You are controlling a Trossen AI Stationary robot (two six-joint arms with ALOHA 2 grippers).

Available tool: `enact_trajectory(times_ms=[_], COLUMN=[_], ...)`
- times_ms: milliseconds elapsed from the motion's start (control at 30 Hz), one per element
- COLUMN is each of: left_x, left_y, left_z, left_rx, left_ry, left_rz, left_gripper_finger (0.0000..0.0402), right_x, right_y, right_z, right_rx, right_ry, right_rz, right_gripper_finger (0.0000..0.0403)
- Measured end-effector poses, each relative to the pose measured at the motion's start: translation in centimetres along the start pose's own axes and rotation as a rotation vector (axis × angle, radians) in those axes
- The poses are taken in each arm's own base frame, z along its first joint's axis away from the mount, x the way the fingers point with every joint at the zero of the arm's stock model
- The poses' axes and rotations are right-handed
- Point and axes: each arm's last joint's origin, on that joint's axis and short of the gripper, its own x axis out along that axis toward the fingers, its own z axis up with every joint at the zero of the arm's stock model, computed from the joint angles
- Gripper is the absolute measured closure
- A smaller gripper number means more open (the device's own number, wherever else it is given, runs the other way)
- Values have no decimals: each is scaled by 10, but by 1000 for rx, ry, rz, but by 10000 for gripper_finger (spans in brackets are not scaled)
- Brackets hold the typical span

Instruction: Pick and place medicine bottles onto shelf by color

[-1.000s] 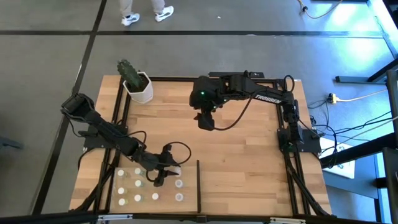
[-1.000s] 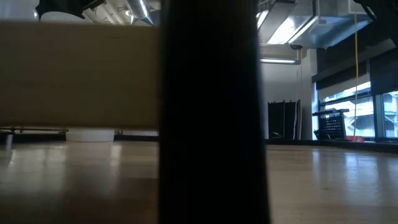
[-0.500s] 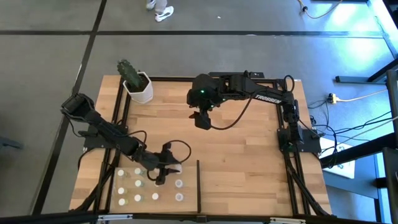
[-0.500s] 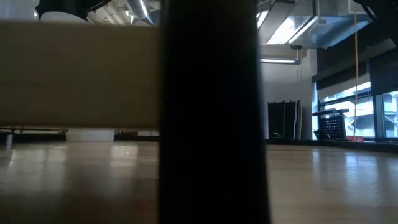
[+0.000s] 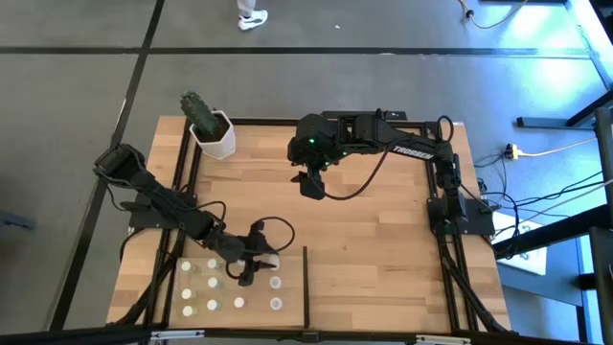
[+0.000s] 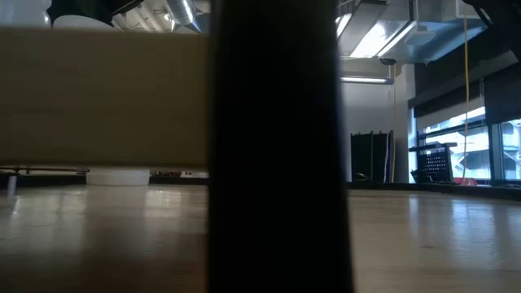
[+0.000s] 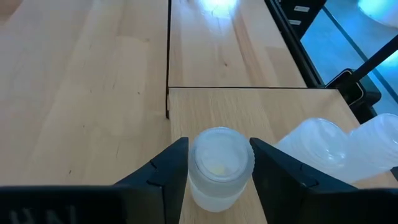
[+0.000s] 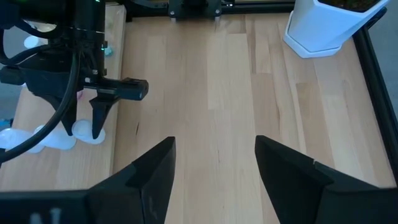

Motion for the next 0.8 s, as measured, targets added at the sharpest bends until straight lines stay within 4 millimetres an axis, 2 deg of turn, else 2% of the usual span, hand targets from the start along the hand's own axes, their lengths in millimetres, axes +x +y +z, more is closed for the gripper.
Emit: enact_trajectory(times_ms=[267, 367, 600, 800], left_x=[0, 0, -10, -31], left_y=[0, 0, -2, 1], left_z=[0, 1, 11, 26], left_rx=[-1, -4, -30, -57], left_ry=[-2, -10, -72, -156], left_rz=[2, -1, -28, 4], left_gripper_finger=[162, 143, 141, 145], right_x=[0, 0, 0, 0], right_y=[0, 0, 0, 0], right_z=[0, 0, 0, 0], right_rx=[-2, 1, -1, -1], right_ry=[0, 0, 0, 0], right_rz=[0, 0, 0, 0], right_gripper_finger=[182, 182, 182, 182])
